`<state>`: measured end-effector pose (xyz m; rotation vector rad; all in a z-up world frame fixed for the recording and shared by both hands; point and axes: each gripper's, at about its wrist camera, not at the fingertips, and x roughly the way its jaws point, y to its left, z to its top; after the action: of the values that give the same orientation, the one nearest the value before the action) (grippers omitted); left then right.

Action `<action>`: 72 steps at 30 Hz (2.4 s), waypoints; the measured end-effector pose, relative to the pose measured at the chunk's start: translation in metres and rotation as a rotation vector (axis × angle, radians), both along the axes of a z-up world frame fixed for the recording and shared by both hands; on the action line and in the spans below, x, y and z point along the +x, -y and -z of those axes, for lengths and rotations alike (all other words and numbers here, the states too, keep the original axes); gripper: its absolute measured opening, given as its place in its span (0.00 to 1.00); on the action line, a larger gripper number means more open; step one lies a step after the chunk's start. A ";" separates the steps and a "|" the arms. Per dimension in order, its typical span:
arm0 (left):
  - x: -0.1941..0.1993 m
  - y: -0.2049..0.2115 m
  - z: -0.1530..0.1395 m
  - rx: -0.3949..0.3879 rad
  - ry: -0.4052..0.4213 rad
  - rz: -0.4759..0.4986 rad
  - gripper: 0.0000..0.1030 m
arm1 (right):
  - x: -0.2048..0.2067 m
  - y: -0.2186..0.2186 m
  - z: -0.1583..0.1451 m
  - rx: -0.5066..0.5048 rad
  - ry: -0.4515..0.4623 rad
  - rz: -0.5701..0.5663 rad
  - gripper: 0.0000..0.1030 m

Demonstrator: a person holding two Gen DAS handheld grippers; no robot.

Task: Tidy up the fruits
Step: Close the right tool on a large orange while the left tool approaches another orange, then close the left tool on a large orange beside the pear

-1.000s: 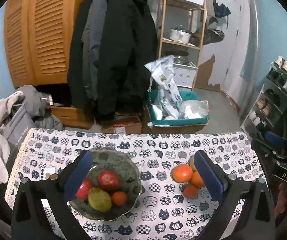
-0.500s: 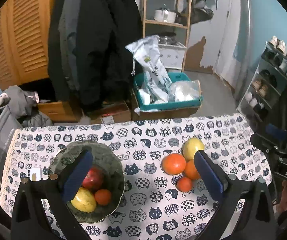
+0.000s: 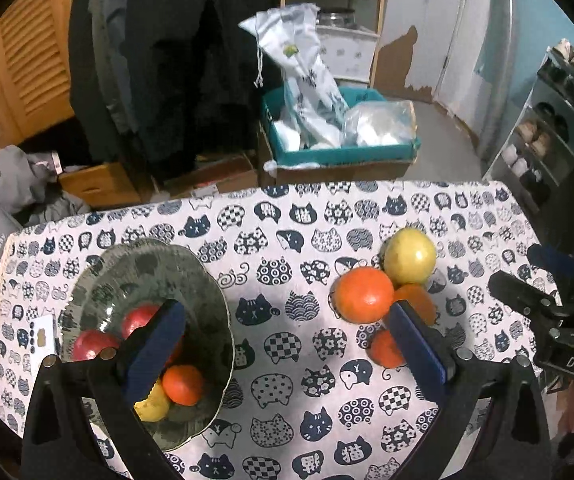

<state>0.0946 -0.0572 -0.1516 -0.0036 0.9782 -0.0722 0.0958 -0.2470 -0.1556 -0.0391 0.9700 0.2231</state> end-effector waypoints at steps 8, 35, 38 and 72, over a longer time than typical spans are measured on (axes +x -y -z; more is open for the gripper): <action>0.014 0.000 0.034 0.008 -0.065 0.002 0.99 | 0.018 -0.006 0.047 0.011 -0.125 0.003 0.79; 0.033 0.002 0.081 -0.042 -0.171 -0.016 0.99 | 0.052 -0.014 0.137 0.054 -0.339 -0.009 0.60; 0.032 0.004 0.080 -0.050 -0.172 -0.008 0.99 | 0.049 -0.013 0.135 0.055 -0.330 -0.003 0.59; 0.019 0.091 0.094 0.009 -0.218 0.121 0.99 | 0.013 0.082 0.106 0.134 -0.255 0.194 0.59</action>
<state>0.1132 -0.1481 -0.2455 0.0567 1.1959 -0.1812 0.1085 -0.3289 -0.2613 0.2097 1.2025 0.1153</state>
